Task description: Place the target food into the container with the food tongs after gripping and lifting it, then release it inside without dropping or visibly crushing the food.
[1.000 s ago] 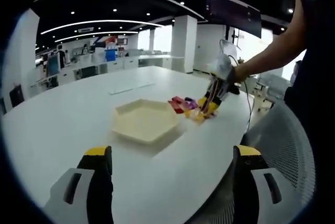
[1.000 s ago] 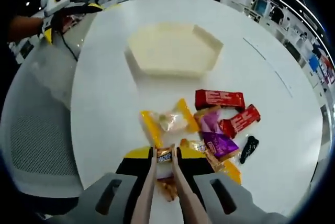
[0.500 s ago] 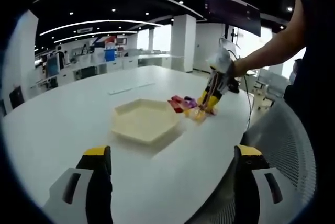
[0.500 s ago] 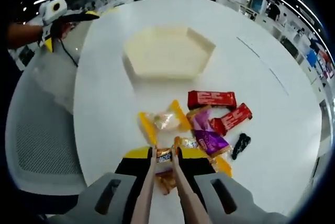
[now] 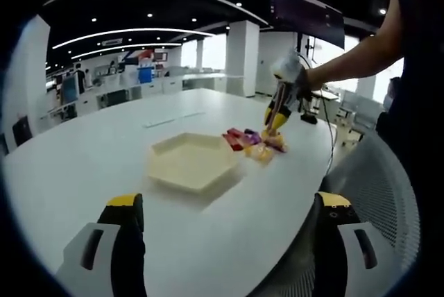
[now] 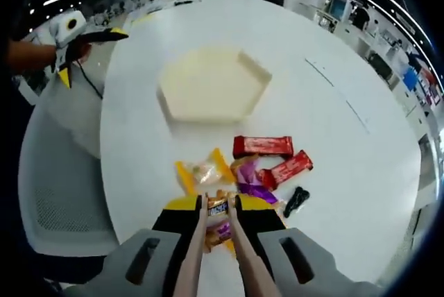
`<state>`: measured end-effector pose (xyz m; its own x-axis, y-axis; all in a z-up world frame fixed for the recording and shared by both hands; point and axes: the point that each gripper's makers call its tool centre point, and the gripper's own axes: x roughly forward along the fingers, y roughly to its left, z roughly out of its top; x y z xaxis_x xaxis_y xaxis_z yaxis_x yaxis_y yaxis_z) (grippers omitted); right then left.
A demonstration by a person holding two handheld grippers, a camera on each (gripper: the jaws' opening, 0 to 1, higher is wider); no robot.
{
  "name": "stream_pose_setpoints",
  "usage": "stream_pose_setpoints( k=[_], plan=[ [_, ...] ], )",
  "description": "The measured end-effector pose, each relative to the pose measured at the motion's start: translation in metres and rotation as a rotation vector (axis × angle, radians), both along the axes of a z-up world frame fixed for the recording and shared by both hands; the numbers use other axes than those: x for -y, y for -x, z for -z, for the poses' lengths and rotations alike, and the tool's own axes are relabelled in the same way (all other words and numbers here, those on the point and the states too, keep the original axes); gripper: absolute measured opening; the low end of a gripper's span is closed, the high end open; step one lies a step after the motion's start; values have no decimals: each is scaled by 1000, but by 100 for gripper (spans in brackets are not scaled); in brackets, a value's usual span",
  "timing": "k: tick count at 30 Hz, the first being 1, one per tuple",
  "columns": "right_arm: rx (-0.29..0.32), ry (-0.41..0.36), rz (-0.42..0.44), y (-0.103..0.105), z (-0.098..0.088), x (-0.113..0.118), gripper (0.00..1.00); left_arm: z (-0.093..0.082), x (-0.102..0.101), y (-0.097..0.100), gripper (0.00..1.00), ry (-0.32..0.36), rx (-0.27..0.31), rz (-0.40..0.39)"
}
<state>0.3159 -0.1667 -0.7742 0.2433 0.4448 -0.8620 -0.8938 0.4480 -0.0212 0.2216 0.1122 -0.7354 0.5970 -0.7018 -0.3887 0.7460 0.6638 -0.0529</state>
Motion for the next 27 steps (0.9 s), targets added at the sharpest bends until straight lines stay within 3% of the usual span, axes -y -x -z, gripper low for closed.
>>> stream_pose_setpoints(
  k=[13,27],
  plan=[
    [30,14,-8,-17,-41,-1,19,2,-1,0,100,-12,-4,-3],
    [50,36,-37,-23,-58,-2,19,3,-1,0,100,-18,-4,-6]
  ],
)
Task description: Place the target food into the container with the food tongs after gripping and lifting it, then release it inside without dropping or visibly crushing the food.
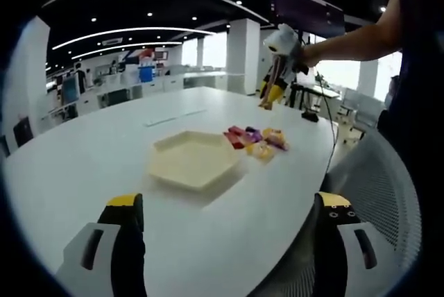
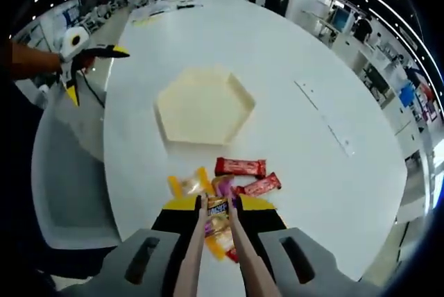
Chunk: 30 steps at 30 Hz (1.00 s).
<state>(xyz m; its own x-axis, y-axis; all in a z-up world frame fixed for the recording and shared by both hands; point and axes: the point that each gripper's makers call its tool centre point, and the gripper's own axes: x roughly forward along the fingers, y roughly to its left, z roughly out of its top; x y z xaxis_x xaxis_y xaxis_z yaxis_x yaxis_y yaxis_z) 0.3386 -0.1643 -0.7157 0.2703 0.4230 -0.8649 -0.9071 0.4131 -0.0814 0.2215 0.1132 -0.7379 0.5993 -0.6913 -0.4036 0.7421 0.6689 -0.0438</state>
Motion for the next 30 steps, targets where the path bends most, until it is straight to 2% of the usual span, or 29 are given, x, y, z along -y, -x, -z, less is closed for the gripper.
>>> stream_pose_setpoints(
  k=[12,30],
  plan=[
    [-1,15,-25,-4,-5,-12,19,0,-4,-2,98,-3,7,-17],
    [-13,-3,-62,-23,-13,-52,19,-5,-5,-3,96,8,22,-27]
  ],
)
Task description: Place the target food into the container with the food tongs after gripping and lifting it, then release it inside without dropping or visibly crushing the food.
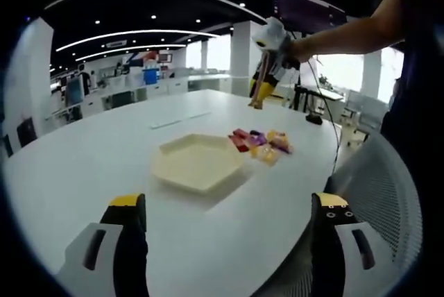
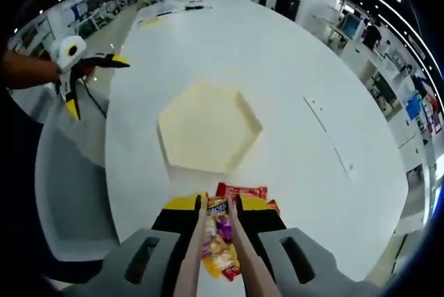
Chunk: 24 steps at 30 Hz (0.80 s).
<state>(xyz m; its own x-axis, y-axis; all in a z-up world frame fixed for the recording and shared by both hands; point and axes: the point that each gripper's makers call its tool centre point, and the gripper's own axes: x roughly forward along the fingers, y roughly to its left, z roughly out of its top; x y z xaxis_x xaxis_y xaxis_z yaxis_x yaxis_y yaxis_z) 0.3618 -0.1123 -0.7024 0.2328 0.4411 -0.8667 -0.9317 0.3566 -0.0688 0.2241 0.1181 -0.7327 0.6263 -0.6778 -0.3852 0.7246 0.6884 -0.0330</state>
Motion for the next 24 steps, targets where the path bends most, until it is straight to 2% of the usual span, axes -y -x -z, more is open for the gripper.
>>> stream_pose_setpoints(
  k=[12,15,24],
  plan=[
    [10,10,-60,-15,-3,-42,19,-6,-3,-3,97,20,21,-23],
    [9,10,-67,-19,-4,-49,19,-9,-7,-5,97,13,45,-39],
    [-2,2,-91,-25,-3,-80,19,-6,-6,-4,97,14,28,-30]
  ],
)
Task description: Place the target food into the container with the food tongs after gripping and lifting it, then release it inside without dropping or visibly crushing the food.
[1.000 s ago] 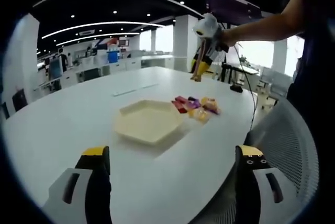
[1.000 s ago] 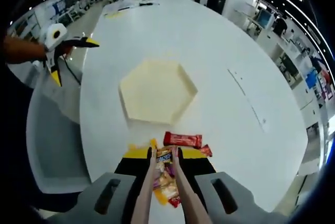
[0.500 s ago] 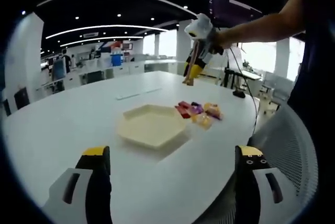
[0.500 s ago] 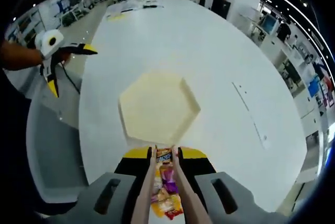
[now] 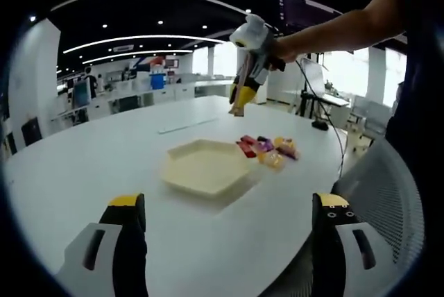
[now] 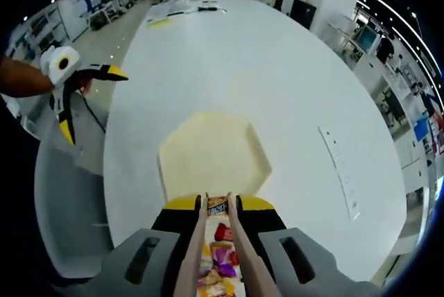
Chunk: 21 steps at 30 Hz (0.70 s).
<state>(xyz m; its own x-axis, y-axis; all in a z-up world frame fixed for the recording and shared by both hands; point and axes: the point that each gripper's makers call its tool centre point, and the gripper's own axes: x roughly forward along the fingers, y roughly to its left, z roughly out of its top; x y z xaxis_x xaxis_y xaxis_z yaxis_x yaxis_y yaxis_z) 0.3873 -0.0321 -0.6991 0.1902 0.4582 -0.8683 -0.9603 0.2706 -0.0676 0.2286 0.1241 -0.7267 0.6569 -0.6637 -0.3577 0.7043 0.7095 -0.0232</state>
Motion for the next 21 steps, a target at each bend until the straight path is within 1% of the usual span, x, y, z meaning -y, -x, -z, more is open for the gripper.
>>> stream_pose_setpoints(
  k=[3,7,15,17,21],
  plan=[
    [-6,-17,3,-3,-1,-12,19,1,1,1,97,-4,-1,6],
    [-9,-20,-6,-7,-2,-26,19,1,0,0,97,2,-1,3],
    [-3,-17,-49,-9,-9,-52,19,1,-1,0,96,-3,0,1],
    [14,14,-84,-10,-7,-55,19,1,-1,0,96,0,-3,1],
    [4,11,-90,-11,-7,-64,19,2,0,1,96,-8,-3,8]
  ],
)
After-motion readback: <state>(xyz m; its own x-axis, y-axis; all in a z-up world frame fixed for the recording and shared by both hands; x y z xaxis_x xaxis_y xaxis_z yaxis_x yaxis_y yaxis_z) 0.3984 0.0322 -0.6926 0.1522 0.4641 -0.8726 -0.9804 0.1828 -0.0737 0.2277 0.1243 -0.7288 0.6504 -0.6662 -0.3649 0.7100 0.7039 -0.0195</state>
